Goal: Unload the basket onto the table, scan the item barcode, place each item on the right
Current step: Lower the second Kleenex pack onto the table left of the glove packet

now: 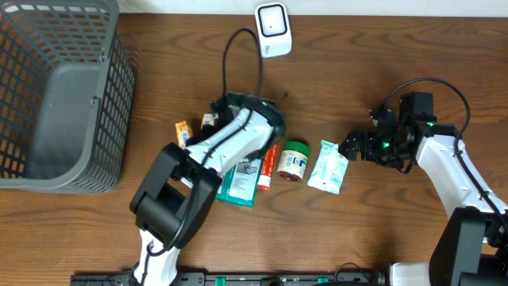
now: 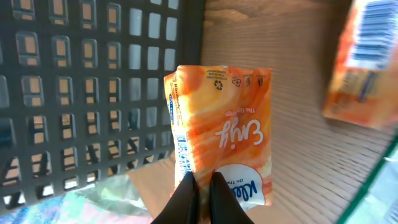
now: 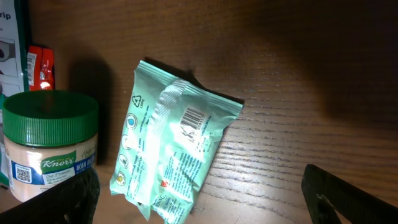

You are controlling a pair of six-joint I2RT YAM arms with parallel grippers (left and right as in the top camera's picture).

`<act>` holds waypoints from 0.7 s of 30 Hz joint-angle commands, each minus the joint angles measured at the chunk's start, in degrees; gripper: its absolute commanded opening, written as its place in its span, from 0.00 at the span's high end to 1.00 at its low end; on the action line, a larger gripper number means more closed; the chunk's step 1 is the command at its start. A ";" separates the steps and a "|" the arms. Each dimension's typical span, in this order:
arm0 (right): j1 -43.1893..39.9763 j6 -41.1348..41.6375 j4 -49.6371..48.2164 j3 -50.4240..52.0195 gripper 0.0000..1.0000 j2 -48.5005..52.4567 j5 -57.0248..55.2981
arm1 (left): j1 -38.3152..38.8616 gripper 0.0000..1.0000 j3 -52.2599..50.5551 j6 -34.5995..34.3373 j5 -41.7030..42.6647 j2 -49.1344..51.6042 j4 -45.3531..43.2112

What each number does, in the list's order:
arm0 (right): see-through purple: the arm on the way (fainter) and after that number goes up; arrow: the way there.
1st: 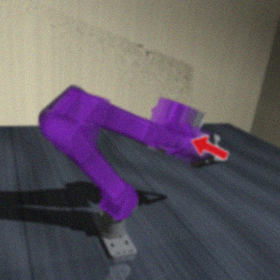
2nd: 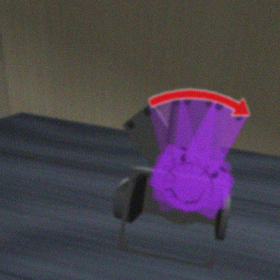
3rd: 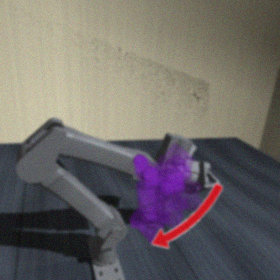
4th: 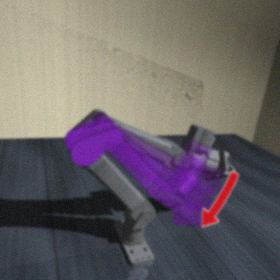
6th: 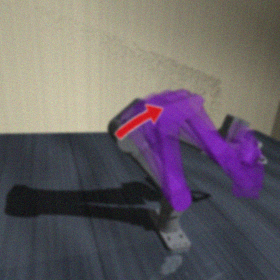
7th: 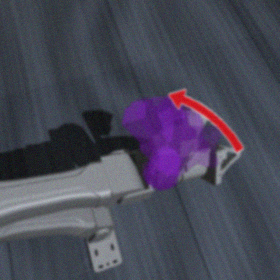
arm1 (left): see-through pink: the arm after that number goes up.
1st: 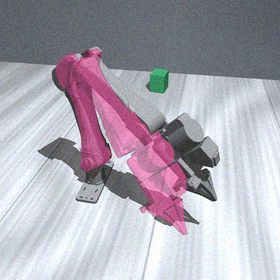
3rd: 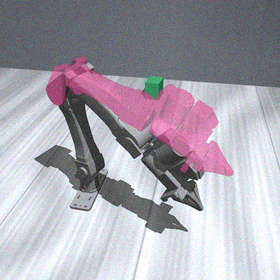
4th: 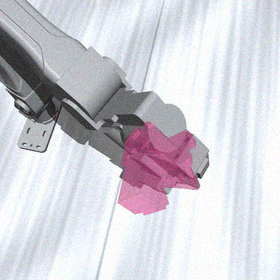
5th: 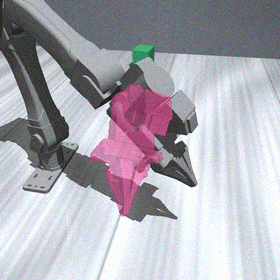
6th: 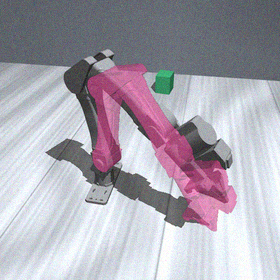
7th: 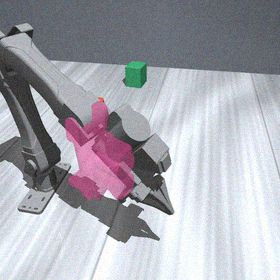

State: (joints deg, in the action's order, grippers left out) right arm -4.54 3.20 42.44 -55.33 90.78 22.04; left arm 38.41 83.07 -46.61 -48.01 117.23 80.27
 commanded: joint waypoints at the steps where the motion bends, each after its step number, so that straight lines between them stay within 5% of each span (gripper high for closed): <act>1: 0.50 -0.07 0.02 0.22 0.01 -0.44 0.04 | -0.13 0.93 -2.19 -3.26 -1.57 -0.20 -1.77; 21: 0.50 -0.07 0.02 0.22 0.01 -0.44 0.04 | -0.35 0.93 -11.41 -3.21 -0.63 -0.17 -13.00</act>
State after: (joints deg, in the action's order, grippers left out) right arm -4.54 3.20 42.41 -55.33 90.78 22.04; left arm 38.26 72.18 -48.47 -48.31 117.23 67.22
